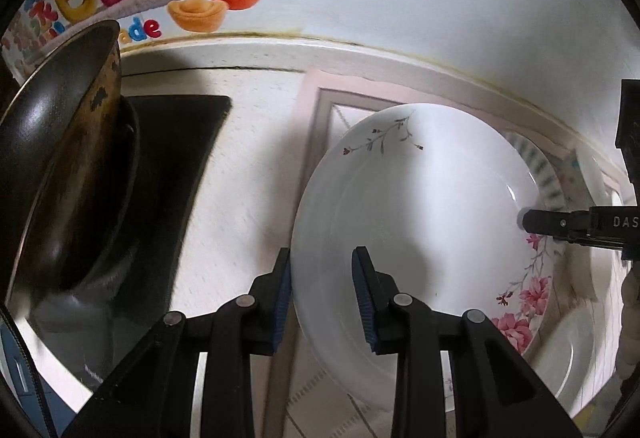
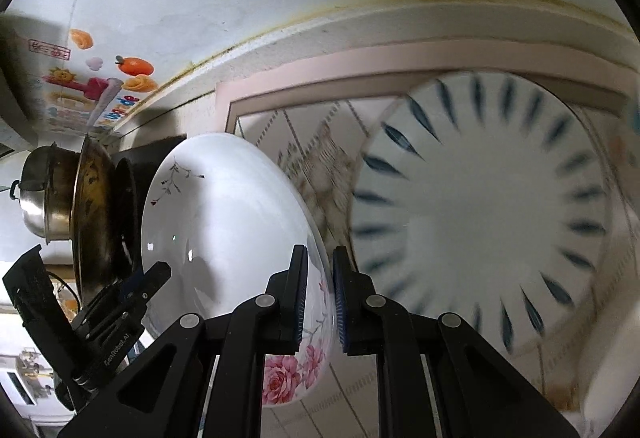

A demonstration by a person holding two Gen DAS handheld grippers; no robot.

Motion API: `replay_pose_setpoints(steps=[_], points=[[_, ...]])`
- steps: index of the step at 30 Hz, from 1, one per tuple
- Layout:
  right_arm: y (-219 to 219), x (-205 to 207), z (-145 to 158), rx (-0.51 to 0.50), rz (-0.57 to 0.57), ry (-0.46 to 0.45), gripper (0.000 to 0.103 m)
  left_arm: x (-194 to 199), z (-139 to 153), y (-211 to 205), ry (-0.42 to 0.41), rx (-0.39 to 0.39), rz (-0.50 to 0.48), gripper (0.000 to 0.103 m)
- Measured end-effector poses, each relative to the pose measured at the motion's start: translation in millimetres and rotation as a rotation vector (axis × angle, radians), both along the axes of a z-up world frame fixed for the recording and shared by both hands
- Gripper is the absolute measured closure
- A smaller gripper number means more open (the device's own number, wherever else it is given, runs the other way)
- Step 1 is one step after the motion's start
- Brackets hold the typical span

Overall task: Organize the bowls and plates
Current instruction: 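Lower the grey-floral plate onto the pink-flower plate with both tools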

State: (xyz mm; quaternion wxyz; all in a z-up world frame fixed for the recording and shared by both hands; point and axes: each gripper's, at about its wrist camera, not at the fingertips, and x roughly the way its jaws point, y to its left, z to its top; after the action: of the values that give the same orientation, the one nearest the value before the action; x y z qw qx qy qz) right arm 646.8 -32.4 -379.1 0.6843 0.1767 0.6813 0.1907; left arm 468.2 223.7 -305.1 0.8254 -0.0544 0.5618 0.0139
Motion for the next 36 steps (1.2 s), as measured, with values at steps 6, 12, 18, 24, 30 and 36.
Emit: replay_pose_setpoints(steps=[6,12,18,24,30,36], points=[[-53,-59,18,0.011,-0.052,0.025,0.089,-34,10,-46,0.004,-0.031,-0.057,0.076],[-112,-122,24,0.008,-0.109,0.044,0.089,-67,19,-99,0.007,-0.043,-0.132,0.076],[-173,-182,22,0.006,-0.187,0.06,0.089,-87,11,-150,0.033,-0.057,-0.206,0.076],[-228,-217,17,-0.009,-0.249,0.07,0.089,-101,0,-201,0.053,-0.037,-0.29,0.076],[-264,-229,6,-0.036,-0.292,0.076,0.088,-100,-18,-233,0.081,-0.018,-0.331,0.076],[-278,-228,-5,-0.058,-0.307,0.064,0.088,-101,-33,-246,0.107,0.003,-0.331,0.076]])
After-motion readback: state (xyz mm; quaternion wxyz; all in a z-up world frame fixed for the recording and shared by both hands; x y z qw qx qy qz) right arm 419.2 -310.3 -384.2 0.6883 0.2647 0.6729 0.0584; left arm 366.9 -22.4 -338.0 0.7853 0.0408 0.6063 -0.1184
